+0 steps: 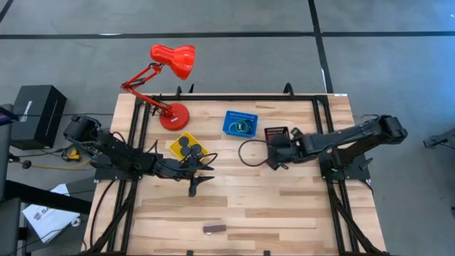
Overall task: Pick & Place Office items
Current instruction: Put the black digital clock into the black bin, then put the brown wrist watch into the blue bin
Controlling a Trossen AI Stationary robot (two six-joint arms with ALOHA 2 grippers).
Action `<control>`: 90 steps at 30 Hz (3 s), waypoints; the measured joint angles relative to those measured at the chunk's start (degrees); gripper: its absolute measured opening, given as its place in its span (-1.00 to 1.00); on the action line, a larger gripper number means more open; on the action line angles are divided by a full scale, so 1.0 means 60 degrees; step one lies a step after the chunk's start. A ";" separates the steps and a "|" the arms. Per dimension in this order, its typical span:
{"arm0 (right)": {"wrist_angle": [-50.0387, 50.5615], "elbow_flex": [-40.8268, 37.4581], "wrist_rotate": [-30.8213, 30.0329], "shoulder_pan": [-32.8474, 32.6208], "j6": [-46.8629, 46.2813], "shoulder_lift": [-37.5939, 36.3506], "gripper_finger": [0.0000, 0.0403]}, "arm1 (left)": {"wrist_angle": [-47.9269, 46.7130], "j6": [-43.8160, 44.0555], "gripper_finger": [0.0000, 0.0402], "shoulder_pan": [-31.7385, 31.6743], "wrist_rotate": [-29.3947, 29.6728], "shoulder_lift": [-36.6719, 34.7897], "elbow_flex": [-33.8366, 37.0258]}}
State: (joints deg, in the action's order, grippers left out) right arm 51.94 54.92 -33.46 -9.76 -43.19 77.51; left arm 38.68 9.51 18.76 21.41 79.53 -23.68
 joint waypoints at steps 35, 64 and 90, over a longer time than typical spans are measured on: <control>0.0765 -0.0004 0.0884 0.1832 -0.0978 0.2886 -0.18 | 0.0023 -0.0002 -0.32 0.0000 -0.0007 0.0000 0.0000; 0.0447 0.1486 0.0065 0.0136 0.0643 0.2338 -0.09 | 0.0022 0.0000 -0.32 0.0000 -0.0007 0.0000 0.0004; -0.4613 0.0378 0.1324 -0.2923 0.7446 0.1463 -0.11 | 0.0299 0.0686 -0.32 0.0003 -0.0029 -0.0004 0.0007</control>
State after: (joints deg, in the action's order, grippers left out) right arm 24.26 57.18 -25.52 -27.30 1.49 86.29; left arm 40.47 13.63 18.78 21.23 79.50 -23.64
